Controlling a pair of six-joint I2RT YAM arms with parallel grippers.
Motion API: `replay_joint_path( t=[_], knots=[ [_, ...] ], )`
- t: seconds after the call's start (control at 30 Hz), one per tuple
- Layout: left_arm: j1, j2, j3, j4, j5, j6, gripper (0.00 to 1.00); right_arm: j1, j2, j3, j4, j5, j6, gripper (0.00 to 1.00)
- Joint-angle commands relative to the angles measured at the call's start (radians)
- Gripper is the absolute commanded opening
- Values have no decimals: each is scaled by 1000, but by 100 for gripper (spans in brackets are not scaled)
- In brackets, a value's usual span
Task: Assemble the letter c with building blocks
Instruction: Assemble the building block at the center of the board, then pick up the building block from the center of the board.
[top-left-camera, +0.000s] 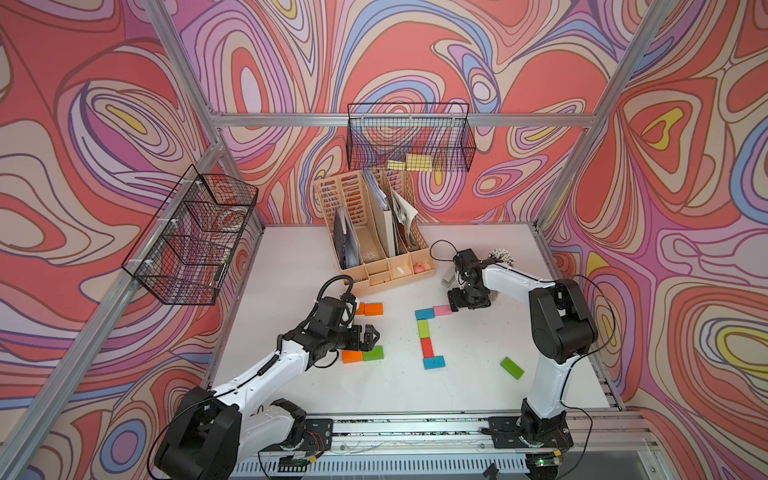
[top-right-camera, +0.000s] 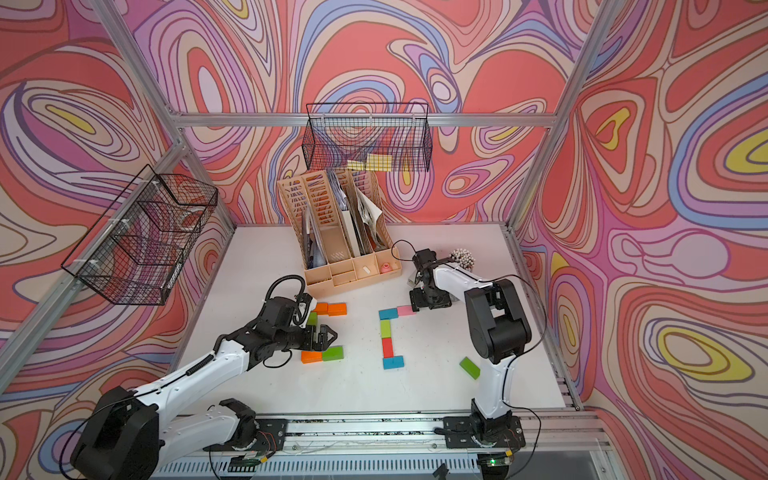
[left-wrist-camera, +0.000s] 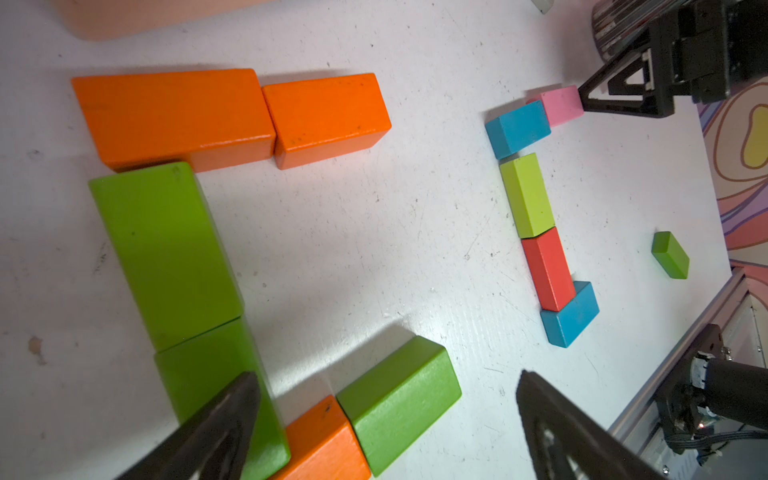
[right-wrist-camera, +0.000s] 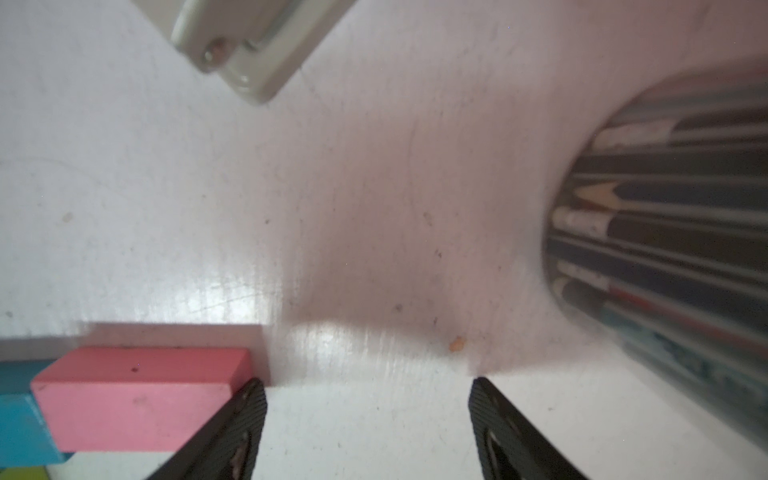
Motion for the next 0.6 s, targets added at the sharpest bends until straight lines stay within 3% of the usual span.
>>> replay_joint_path(
  t=[0.0,0.27,0.57],
  knots=[
    [-6,5,22,15,2,16,99,-10,7,17,2,15,9,81],
    [-6,4,25,13,8,14,99,-15,-115,-60,-18,16,66,81],
    [-6,-8,25,19,24,12,99,-16,-326,-235,-64,-45,267,81]
  ],
)
